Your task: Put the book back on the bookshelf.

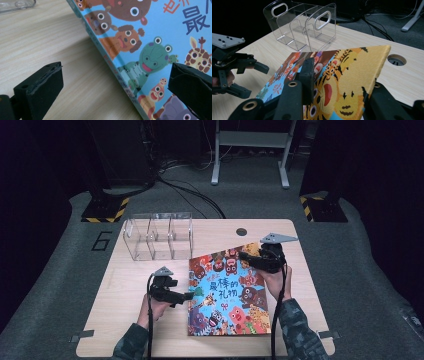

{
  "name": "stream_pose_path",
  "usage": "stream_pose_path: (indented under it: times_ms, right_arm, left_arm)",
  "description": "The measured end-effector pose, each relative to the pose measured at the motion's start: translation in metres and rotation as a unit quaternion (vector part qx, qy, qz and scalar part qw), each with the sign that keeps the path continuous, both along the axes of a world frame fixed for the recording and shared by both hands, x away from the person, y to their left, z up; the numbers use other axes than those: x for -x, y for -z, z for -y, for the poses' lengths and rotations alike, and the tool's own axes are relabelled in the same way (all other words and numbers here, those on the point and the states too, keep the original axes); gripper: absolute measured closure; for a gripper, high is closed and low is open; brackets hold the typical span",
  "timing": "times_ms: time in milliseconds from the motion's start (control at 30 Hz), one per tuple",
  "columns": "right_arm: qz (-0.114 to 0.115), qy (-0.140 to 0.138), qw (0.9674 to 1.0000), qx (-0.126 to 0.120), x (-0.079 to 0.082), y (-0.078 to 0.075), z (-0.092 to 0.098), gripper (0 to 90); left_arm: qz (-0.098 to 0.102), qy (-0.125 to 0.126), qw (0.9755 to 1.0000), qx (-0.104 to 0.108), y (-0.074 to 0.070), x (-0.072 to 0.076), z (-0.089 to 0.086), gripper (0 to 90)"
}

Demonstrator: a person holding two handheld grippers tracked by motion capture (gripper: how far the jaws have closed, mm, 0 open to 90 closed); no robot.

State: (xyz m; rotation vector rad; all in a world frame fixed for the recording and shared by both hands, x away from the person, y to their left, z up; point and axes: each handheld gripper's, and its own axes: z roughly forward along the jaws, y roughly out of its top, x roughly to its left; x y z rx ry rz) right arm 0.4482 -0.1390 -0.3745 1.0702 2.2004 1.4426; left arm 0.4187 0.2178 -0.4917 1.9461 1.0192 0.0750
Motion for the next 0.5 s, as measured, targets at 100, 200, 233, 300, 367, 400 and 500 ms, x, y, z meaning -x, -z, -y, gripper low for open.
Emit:
stream_pose_path:
  times_ms: [100,200,233,300,367,400,500]
  right_arm:
    - [0.002,-0.005,1.0000,0.001,0.0003,-0.0004,-0.0017,64.2]
    - [0.004,-0.010,0.9999,-0.001,0.0011,-0.0005,-0.0038,64.2]
    - [0.008,-0.012,0.9999,-0.001,0.0011,-0.0005,-0.0042,64.1]
    - [0.012,-0.013,0.9998,-0.002,0.0020,-0.0008,-0.0058,63.9]
    - [0.015,-0.016,0.9998,-0.001,0.0030,-0.0015,-0.0076,63.8]
    - [0.021,-0.018,0.9996,0.001,0.0030,-0.0018,-0.0083,63.8]
    - [0.023,-0.021,0.9995,0.000,0.0036,-0.0023,-0.0098,63.7]
  left_arm:
    - [-0.005,-0.004,1.0000,0.006,-0.0009,-0.0010,0.0027,0.0]
    - [-0.004,-0.001,0.9999,0.012,-0.0016,-0.0031,0.0017,0.0]
    - [-0.004,-0.003,0.9999,0.015,-0.0020,-0.0034,0.0017,0.0]
    - [-0.011,-0.005,0.9996,0.025,-0.0022,-0.0036,0.0032,0.0]
    - [-0.010,-0.004,0.9996,0.026,-0.0029,-0.0033,0.0049,0.0]
    - [-0.008,-0.002,0.9997,0.024,-0.0031,-0.0039,0.0050,0.0]
    - [-0.009,-0.007,0.9997,0.024,-0.0035,-0.0046,0.0064,0.0]
